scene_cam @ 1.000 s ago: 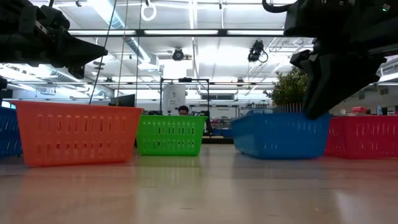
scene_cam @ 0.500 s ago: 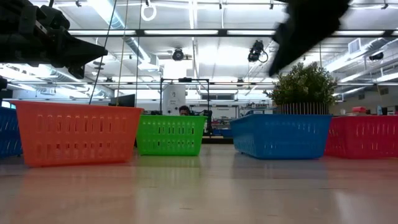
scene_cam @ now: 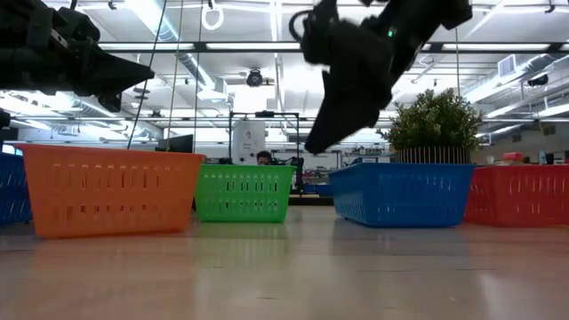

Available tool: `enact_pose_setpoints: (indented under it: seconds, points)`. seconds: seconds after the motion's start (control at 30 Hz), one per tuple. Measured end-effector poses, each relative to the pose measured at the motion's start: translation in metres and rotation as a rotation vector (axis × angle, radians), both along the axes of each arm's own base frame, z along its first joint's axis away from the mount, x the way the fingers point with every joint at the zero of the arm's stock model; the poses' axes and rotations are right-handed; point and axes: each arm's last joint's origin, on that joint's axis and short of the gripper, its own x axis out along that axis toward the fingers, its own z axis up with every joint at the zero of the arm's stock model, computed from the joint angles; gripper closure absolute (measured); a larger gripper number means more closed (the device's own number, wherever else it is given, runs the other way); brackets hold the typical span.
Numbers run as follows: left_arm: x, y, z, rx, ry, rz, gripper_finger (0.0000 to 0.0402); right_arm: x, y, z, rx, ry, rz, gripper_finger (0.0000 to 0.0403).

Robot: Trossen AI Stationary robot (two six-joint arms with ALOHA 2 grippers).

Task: Stack baskets by color
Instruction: Move the top blue bin beside the red bin to the centre of the table

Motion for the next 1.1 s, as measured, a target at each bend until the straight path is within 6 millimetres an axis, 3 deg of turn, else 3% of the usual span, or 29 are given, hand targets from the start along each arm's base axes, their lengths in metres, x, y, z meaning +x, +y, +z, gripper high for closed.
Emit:
enact_pose_setpoints:
  seconds: [0.13, 0.83, 1.1]
  points:
    - [0.001, 0.000, 0.000, -0.001, 0.004, -0.001, 0.0372, -0.002, -0.005, -0.008, -0.002, 0.063, -0.034, 0.0335]
    - [0.000, 0.000, 0.000, 0.000, 0.002, -0.001, 0.0370, -0.011, -0.010, -0.009, -0.048, 0.128, -0.136, 0.0339]
    - [0.000, 0.000, 0.000, 0.000, 0.002, -0.001, 0.0363, -0.014, -0.009, 0.006, -0.047, 0.087, -0.118, 0.0339]
